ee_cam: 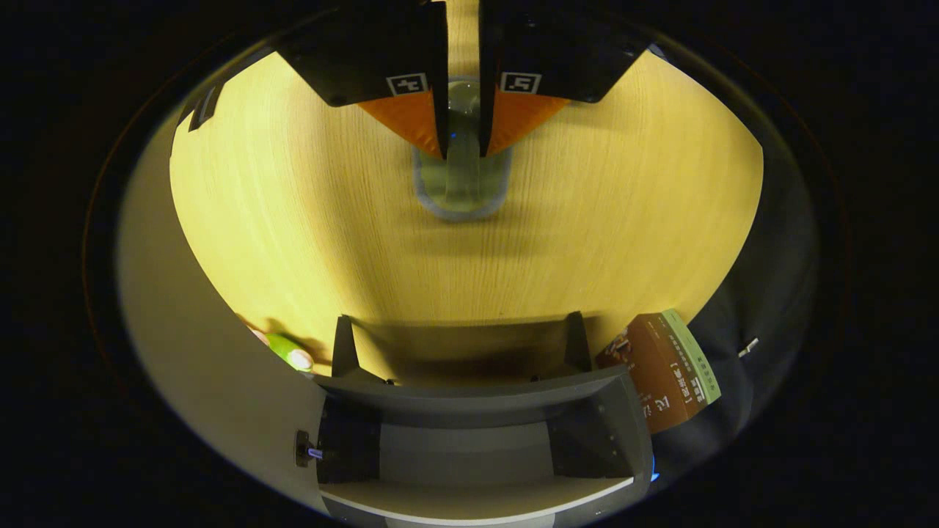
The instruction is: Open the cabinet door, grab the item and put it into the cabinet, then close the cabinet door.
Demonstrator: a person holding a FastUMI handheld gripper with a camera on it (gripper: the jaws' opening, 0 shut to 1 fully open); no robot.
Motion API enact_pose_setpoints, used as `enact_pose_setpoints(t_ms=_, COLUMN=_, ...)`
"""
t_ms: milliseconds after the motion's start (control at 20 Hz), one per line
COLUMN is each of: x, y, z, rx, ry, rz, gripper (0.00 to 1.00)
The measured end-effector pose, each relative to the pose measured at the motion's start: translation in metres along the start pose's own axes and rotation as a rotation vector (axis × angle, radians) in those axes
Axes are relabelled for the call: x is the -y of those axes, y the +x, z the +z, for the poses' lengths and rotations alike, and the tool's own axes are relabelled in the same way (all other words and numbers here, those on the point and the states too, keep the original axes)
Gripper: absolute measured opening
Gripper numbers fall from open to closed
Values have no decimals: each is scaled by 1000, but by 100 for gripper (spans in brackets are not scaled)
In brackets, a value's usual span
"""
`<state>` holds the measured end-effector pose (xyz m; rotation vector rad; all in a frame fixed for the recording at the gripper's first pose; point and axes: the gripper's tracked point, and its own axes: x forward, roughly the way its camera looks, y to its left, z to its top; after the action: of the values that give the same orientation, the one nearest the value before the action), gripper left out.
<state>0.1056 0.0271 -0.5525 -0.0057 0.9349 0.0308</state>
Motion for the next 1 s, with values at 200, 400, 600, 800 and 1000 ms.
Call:
enact_pose_setpoints(t_ms=200, x=-5, y=-7, z=4, rx=-7, ry=26, rz=3, gripper=21)
enact_pose_setpoints(t_ms=400, x=-12, y=-35, z=29, rx=28, ry=45, rz=31, gripper=21)
enact_pose_setpoints(t_ms=600, x=-25, y=-82, z=79, rx=114, ry=-5, rz=70, gripper=21)
enact_pose_setpoints(t_ms=800, x=-37, y=-137, z=139, rx=188, ry=-22, rz=101, gripper=21)
enact_pose_setpoints(t_ms=1000, x=-46, y=-184, z=195, rx=244, ry=-3, rz=132, gripper=21)
